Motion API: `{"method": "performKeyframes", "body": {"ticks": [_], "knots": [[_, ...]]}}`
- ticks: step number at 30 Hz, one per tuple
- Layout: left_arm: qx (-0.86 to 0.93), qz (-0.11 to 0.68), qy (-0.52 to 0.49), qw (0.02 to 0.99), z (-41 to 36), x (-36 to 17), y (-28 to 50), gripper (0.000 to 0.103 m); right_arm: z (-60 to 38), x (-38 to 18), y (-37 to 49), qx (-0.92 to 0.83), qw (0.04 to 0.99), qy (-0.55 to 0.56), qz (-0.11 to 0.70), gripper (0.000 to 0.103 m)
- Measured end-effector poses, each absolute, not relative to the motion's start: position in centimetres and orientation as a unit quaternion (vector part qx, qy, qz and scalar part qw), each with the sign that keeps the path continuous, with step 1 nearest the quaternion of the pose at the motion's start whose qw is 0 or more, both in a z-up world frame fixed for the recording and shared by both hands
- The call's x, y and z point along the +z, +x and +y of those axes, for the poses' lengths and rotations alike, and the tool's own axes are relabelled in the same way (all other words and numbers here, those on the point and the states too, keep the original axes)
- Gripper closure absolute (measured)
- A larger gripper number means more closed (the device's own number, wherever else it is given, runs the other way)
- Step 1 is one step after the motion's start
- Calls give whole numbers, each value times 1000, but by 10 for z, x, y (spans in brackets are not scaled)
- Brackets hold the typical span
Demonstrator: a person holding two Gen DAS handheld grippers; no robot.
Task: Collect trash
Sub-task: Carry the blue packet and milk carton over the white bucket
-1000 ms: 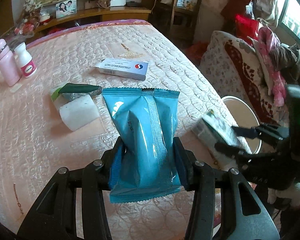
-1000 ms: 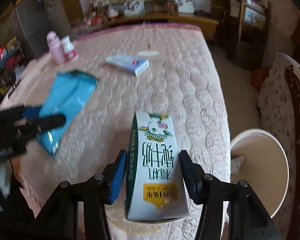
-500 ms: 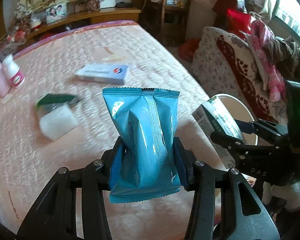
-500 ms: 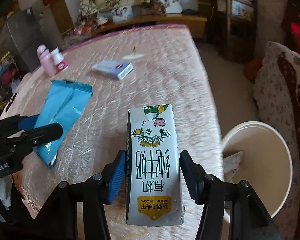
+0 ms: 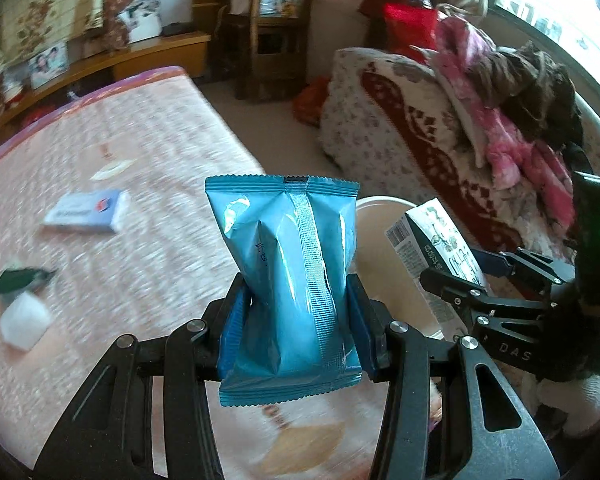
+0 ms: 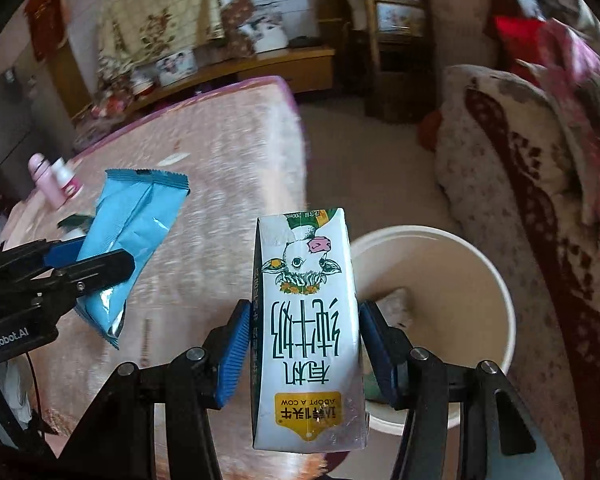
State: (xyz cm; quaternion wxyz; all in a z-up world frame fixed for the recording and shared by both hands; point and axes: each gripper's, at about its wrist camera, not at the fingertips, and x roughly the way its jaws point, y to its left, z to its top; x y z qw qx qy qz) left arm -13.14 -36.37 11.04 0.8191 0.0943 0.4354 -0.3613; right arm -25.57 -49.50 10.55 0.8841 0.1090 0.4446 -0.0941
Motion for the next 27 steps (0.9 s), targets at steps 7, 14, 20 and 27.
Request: {"method": "performKeyframes", "body": {"ticks": [7, 14, 20, 27], "knots": [[-385, 443, 98, 804, -406, 101, -133, 58, -538, 100, -275, -138, 875, 136, 444, 50], [-404, 449, 98, 791, -434, 89, -137, 58, -563, 85, -284, -163, 864, 159, 450, 50], [-410, 458, 97, 783, -447, 80, -136, 58, -576, 74, -289, -172, 857, 171, 454, 50], [-412, 456, 103, 782, -454, 78, -138, 58, -581, 66, -289, -174, 853, 177, 459, 50]]}}
